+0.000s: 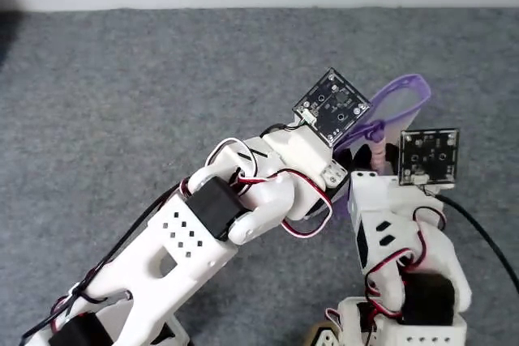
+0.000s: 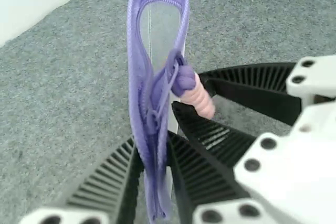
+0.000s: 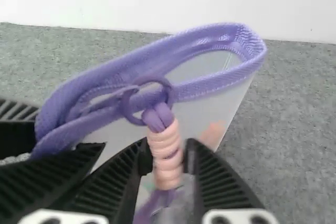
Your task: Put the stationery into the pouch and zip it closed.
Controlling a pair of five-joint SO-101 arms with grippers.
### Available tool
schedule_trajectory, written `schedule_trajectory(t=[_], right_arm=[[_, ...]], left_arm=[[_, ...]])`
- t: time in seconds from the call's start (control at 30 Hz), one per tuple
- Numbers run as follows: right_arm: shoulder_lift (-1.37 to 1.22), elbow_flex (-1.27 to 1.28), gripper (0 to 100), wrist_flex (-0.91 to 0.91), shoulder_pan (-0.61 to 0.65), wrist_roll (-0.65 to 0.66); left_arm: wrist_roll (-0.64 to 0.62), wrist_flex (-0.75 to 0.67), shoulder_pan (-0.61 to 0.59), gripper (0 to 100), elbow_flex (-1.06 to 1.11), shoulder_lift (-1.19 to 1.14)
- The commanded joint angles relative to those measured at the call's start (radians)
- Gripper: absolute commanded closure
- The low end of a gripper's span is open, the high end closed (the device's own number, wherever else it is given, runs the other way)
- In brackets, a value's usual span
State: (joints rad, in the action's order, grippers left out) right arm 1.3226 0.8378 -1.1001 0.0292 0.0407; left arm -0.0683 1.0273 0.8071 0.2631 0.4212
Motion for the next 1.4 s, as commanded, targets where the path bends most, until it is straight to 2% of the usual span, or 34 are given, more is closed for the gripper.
schedule_trajectory(t=[0.0, 0.27, 0.47, 0.7, 1.03, 1.37], right_arm=[[-0.019, -0.078, 97.3, 0.015, -0.036, 0.009], [-0.027, -0.110, 99.1, 0.039, -0.176, 0.074], [-0.061, -0.095, 99.1, 0.143, -0.262, 0.109], [-0.257, -0.097, 99.1, 0.321, -0.414, 0.107], [-0.476, -0.100, 99.1, 0.553, -0.536, 0.117], [-0.831, -0.339, 99.1, 0.647, -0.648, 0.107]], left_arm=[[0.000, -0.003, -0.002, 99, 0.004, 0.055], [-0.005, -0.006, -0.002, 99, 0.021, 0.057], [-0.006, -0.006, -0.002, 99, 0.022, 0.063], [-0.006, -0.003, -0.002, 99, 0.024, 0.064], [-0.008, 0.000, -0.002, 99, 0.024, 0.066], [-0.008, 0.000, -0.002, 99, 0.024, 0.066]])
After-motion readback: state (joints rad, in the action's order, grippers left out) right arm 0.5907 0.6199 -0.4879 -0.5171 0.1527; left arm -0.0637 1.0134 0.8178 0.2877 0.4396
